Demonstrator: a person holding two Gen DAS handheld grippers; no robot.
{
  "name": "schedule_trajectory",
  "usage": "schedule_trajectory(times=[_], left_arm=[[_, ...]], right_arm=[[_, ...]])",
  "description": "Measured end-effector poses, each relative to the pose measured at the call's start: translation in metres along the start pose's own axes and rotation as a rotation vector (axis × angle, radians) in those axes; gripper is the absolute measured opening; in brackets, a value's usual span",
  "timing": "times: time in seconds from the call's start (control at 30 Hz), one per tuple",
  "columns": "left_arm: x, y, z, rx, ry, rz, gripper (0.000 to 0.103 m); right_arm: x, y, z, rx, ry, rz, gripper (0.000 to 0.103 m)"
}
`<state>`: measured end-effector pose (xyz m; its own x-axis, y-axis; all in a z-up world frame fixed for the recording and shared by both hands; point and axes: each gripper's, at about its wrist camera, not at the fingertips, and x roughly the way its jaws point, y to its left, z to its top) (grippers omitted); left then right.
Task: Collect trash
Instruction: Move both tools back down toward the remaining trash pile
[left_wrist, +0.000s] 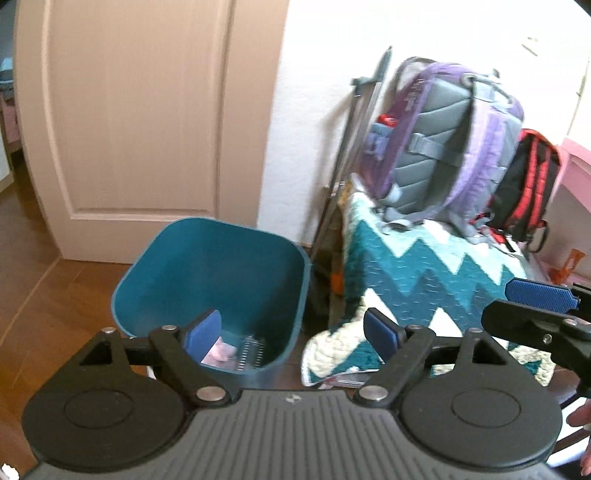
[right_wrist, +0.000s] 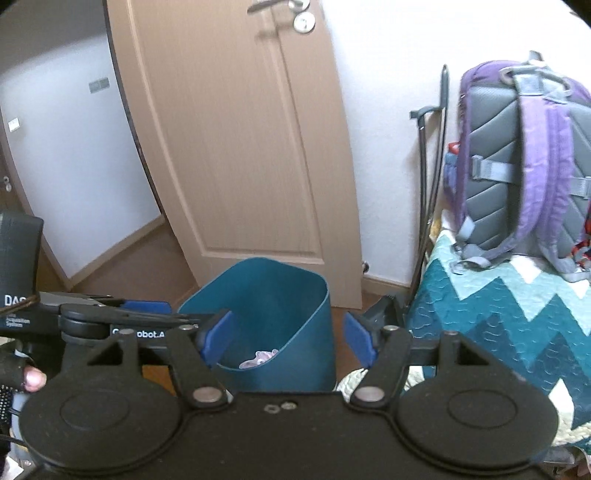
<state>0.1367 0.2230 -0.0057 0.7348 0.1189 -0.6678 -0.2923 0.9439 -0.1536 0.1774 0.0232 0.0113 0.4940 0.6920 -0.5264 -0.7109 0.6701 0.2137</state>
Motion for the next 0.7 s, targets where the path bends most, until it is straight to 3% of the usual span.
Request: schedule_trajectory(times=[0.07, 0.13, 0.33, 0.57, 0.7], left_arm=[[-0.004, -0.012, -0.004, 0.006, -0.001, -0.019, 0.089], [-0.006, -0.024, -0.01, 0.005, -0.001, -0.04, 0.102], [0.01, -0.058, -0.034, 0.006, 0.046, -0.114, 0.103], [0.061, -0.1, -0.075, 0.033, 0.16, -0.147, 0.103], [0.102, -0.124, -0.102, 0.057, 0.228, -0.155, 0.103]], right_arm=[[-0.016, -0.005, -0.006, 0.011, -0.014, -0.007, 0.067], [-0.031, -0.012, -0.014, 0.024, -0.03, -0.016, 0.067], [-0.055, -0.05, -0.046, 0.071, -0.009, -0.074, 0.067], [-0.049, -0.117, -0.11, 0.198, 0.125, -0.21, 0.067], [-0.033, -0.163, -0.155, 0.338, 0.224, -0.271, 0.067]])
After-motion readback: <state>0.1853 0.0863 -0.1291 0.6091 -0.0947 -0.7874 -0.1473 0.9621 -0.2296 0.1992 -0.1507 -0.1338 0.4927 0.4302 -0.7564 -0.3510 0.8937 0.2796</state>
